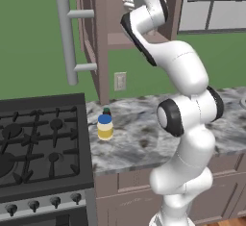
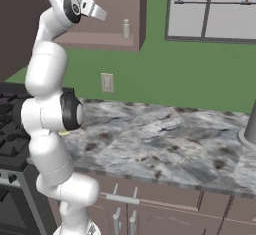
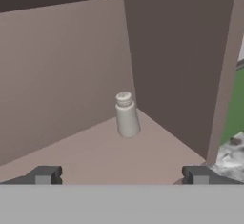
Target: Collect the paprika, mayonnaise, and shaker from the cabinet and place them next to the stove.
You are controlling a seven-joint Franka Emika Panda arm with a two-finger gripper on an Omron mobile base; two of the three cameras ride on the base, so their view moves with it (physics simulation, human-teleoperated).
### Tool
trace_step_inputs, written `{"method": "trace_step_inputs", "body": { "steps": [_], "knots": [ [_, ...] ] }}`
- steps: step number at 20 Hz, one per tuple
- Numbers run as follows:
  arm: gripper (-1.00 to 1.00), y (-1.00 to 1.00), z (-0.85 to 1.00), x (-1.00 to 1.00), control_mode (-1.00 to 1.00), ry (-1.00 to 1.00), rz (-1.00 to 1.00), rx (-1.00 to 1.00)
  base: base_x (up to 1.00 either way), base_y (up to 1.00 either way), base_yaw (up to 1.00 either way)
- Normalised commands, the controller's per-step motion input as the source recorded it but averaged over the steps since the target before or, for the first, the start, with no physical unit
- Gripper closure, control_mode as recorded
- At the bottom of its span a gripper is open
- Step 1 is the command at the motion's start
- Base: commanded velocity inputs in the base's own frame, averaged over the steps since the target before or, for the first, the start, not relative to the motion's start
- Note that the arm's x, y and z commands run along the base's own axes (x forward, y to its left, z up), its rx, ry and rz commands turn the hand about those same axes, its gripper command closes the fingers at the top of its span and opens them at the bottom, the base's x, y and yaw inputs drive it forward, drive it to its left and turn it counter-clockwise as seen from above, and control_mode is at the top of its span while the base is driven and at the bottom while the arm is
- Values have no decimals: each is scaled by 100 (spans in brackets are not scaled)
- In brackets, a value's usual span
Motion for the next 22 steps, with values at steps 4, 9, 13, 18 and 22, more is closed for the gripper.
{"method": "trace_step_inputs", "body": {
  "steps": [4, 9, 13, 18, 22],
  "knots": [
    [-100, 0, 0, 27, -100, -5, 0, 2, 0, 0, 0],
    [-100, -6, 0, 28, -100, 0, 0, 0, 0, 0, 0],
    [-100, -4, 0, 23, -100, 0, 0, 0, 0, 0, 0],
    [-100, -6, -1, 25, -100, 0, -1, 0, 0, 0, 0],
    [-100, -11, -6, 25, -100, 0, -2, 0, 0, 0, 0]
  ]
}}
